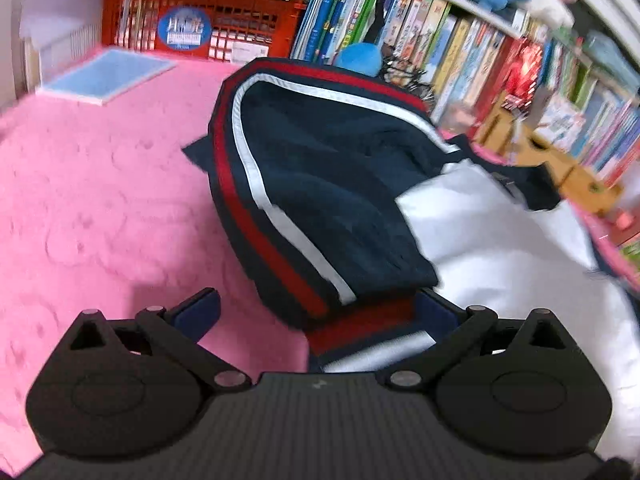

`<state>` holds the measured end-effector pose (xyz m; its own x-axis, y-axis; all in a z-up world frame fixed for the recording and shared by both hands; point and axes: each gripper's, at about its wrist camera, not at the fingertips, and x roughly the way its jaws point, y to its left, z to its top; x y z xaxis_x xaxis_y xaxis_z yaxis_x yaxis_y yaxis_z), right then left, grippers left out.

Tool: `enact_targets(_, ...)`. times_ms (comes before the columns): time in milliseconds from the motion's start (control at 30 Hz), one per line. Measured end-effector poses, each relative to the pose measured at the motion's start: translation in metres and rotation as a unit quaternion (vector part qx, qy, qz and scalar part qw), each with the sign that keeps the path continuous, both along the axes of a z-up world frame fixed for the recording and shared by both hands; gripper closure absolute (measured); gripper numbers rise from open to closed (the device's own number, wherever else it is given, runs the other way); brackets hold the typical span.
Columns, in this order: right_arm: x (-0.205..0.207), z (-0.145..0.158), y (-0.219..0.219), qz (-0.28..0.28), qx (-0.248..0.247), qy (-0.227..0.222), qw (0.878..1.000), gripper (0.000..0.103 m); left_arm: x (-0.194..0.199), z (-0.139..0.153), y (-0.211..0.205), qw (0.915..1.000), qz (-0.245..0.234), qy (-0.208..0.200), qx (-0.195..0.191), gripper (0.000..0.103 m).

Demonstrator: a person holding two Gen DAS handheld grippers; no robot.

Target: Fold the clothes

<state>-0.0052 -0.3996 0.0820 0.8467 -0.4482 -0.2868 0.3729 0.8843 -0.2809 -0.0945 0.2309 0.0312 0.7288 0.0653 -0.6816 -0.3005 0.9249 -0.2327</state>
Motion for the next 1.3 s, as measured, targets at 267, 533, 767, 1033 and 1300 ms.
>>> enact_targets(267, -0.052, -0.008, 0.101, 0.176, 0.052, -0.013, 0.983, 0.0, 0.028, 0.027, 0.011, 0.9983, -0.004, 0.017, 0.055, 0.092)
enact_targets(533, -0.042, -0.015, 0.204, 0.29, 0.057, 0.008, 0.955, 0.0, 0.1, 0.124, 0.039, 0.8593, 0.079, 0.012, 0.505, 0.083)
enact_targets(767, -0.045, -0.031, 0.252, 0.335, 0.018, 0.042, 0.941, 0.0, 0.129, 0.137, 0.106, 0.9181, 0.191, 0.035, 0.345, 0.015)
enact_targets(1033, -0.041, -0.045, 0.236, 0.314, 0.049, 0.069, 0.946, 0.0, 0.075, 0.056, 0.049, 0.9713, 0.044, 0.038, 0.23, 0.014)
enact_targets(1300, -0.02, -0.059, 0.211, 0.315, 0.18, 0.132, 0.923, 0.034, 0.079, 0.018, -0.009, 0.9773, -0.053, 0.039, 0.201, 0.014)
